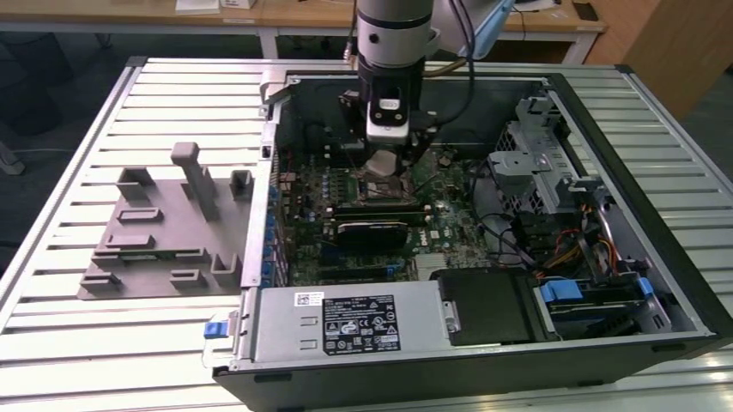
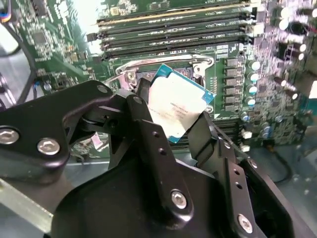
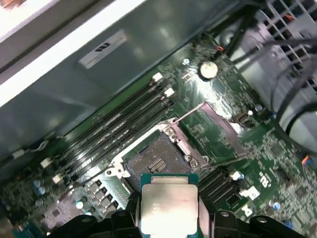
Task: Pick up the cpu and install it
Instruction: 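Place the cpu into insertion slot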
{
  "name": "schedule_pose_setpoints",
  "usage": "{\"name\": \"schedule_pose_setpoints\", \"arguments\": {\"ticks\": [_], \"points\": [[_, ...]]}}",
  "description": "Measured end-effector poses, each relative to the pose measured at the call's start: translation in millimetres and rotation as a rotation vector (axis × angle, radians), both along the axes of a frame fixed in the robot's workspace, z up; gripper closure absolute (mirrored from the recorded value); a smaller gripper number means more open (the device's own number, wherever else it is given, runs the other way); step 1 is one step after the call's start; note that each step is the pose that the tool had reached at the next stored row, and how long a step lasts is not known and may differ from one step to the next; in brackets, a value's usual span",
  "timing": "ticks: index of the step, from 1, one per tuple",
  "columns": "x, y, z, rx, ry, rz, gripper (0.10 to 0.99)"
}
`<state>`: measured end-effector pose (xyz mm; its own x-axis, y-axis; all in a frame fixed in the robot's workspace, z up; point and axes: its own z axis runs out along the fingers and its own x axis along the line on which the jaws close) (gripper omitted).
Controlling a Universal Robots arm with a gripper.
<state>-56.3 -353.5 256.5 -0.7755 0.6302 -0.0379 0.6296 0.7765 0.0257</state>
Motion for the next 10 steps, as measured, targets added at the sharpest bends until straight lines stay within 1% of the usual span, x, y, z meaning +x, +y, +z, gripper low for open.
{"name": "schedule_pose_setpoints", "arguments": {"ticks": [10], "points": [[0.0, 0.0, -1.2, 0.0, 0.0, -0.181, 0.541]]}}
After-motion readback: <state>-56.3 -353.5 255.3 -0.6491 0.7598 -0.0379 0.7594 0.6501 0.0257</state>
